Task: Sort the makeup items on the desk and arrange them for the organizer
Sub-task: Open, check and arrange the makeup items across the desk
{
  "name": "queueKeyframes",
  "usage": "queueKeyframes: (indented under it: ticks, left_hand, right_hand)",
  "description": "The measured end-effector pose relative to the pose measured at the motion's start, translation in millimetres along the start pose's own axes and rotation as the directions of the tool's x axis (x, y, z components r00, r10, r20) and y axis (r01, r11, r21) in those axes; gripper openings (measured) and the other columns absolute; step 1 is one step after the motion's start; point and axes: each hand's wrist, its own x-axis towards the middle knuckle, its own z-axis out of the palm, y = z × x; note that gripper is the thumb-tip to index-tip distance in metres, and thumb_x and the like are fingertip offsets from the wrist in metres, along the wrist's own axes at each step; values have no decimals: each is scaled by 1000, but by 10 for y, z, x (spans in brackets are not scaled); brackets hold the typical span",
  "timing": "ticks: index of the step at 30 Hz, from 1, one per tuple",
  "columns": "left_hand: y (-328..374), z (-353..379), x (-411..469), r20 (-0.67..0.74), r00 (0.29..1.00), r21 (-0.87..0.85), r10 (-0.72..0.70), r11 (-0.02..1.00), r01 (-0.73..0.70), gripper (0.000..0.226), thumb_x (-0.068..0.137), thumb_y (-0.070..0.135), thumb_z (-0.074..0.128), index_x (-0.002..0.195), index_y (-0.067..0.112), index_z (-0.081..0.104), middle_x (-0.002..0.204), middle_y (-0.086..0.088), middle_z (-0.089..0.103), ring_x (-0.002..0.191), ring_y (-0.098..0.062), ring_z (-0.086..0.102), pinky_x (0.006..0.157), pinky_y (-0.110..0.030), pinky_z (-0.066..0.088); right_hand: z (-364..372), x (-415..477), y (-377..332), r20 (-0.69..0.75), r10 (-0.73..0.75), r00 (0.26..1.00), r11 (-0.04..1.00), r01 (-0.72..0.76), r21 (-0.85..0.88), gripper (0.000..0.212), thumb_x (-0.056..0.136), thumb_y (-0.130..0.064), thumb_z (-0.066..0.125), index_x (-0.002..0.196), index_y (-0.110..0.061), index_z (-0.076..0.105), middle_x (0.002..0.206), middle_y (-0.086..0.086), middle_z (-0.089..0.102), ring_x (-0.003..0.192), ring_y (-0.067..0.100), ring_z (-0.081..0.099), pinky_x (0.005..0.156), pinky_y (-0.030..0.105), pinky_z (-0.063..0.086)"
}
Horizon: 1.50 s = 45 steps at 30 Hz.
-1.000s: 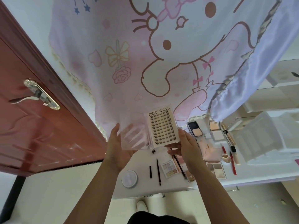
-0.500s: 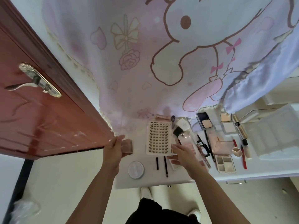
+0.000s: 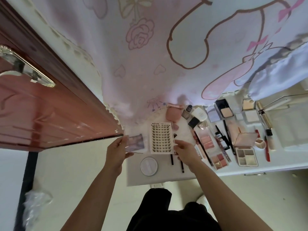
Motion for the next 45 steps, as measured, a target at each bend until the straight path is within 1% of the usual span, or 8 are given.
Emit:
queueKeyframes:
  ticks: [6,12,15,18,24,31,38,45]
  left_hand:
    - [-8,29,66,7,1000,-12,29,999,-29,18,98,31,63,101,17,73,98,-6,77,86,-22,71,77,-39,59]
    - [97,-40,102,-31,993,39,116,993,-115,17,100,28,59,105,19,72,91,-1,76,78,-15,70,61,-26,53]
    - [126,-102,116,-58,989,52,138,989,-135,23,100,30,57,111,16,72,95,-2,76,77,-12,71,59,-24,51]
    - [112,-139,110,-89,986,34,142,990,-140,24,100,30,58,115,16,71,98,-2,76,81,-14,71,64,-27,52]
    - [46,-135,123,-94,981,77,170,984,-163,31,99,40,57,116,19,72,101,0,76,81,-10,70,61,-22,51]
    - [-3,40,147,-114,980,65,162,986,-155,27,98,39,59,114,20,72,97,1,76,81,-12,71,64,-27,53]
    - [-90,256,276,-102,988,50,120,992,-115,12,98,30,61,100,29,73,99,-5,75,82,-19,66,65,-33,53]
    - [-176,284,360,-134,988,50,70,997,-64,15,99,29,60,106,24,72,91,1,76,80,-15,70,66,-31,53]
  right_hand:
    - [9,180,-38,-90,-64,994,992,53,-118,39,97,-13,55,135,-18,62,102,-1,73,89,19,68,79,31,58]
    - [51,158,-30,86,83,993,996,-80,-34,28,95,-11,59,121,-15,66,98,5,75,82,15,70,75,28,57]
    - [99,238,-18,-71,-113,991,946,86,-311,29,95,-15,58,122,-18,68,111,2,71,94,13,66,89,29,52]
    - [139,331,-99,-207,-332,920,836,185,-517,37,92,-23,63,129,-28,59,122,-1,55,103,15,58,84,28,47]
    - [126,601,-200,-122,-420,899,653,206,-729,44,90,-34,65,131,-26,50,131,5,47,121,28,45,91,38,46]
    - [-13,654,-17,-126,-426,896,678,223,-701,36,83,-26,64,116,-19,51,103,7,53,99,27,52,77,35,49]
    - [-207,628,79,-205,-349,915,693,104,-713,44,86,-33,63,118,-11,44,101,6,50,94,26,54,84,38,50]
    - [-148,730,-63,-206,-346,915,625,61,-778,43,91,-37,61,119,-12,40,100,4,49,95,28,59,73,39,52]
